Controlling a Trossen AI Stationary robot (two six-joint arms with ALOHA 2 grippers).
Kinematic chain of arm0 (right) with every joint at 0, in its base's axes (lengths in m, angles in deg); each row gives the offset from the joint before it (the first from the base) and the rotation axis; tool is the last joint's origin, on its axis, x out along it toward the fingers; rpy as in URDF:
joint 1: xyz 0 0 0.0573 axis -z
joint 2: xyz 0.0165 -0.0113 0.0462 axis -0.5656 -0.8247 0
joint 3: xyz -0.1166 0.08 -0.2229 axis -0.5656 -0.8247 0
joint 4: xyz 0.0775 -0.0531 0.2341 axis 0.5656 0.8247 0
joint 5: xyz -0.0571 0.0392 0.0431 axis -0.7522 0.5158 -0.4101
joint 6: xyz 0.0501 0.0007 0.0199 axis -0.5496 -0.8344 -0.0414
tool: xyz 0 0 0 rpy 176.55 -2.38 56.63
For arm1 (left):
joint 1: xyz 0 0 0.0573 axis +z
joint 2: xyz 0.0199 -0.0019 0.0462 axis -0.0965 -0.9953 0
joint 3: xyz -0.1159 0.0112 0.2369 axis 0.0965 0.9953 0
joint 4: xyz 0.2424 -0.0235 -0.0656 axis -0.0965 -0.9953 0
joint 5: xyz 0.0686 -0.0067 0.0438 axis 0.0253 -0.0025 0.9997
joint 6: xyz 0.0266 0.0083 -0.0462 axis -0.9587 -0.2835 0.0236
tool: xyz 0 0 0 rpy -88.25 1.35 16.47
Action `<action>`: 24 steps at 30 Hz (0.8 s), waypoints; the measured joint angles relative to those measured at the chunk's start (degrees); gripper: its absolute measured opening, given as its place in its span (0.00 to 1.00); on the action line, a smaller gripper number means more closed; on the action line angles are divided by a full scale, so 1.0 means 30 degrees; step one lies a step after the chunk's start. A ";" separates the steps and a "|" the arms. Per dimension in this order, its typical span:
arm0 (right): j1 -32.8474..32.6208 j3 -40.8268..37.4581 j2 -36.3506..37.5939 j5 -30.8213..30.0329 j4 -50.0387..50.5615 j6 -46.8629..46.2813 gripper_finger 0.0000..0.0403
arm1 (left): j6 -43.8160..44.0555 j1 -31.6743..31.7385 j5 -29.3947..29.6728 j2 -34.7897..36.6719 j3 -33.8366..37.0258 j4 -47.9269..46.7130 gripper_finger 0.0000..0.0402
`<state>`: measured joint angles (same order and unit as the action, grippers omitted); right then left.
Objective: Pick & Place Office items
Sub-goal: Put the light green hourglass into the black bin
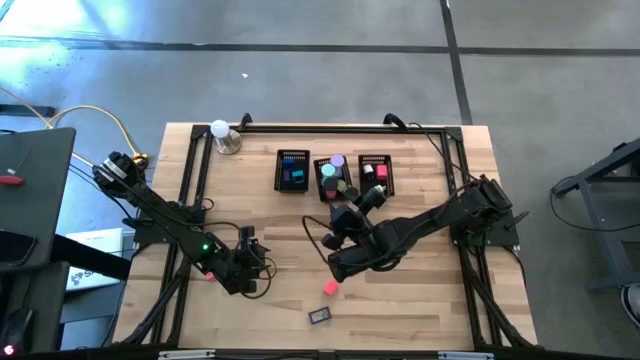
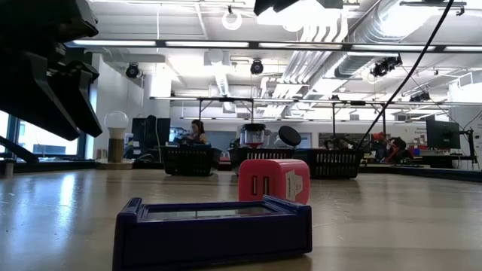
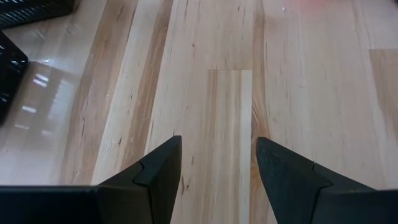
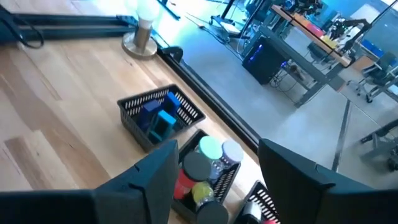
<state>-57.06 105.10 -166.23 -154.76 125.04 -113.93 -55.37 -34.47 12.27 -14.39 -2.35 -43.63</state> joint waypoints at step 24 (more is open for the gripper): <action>-0.0167 -0.0004 -0.0029 0.4359 0.0887 -0.2545 0.90 | 0.0000 0.0000 0.0000 0.0000 0.0000 0.0559 0.49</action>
<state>-57.56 105.09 -166.31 -141.68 127.70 -121.56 -55.37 -34.47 12.27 -14.39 -2.35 -41.95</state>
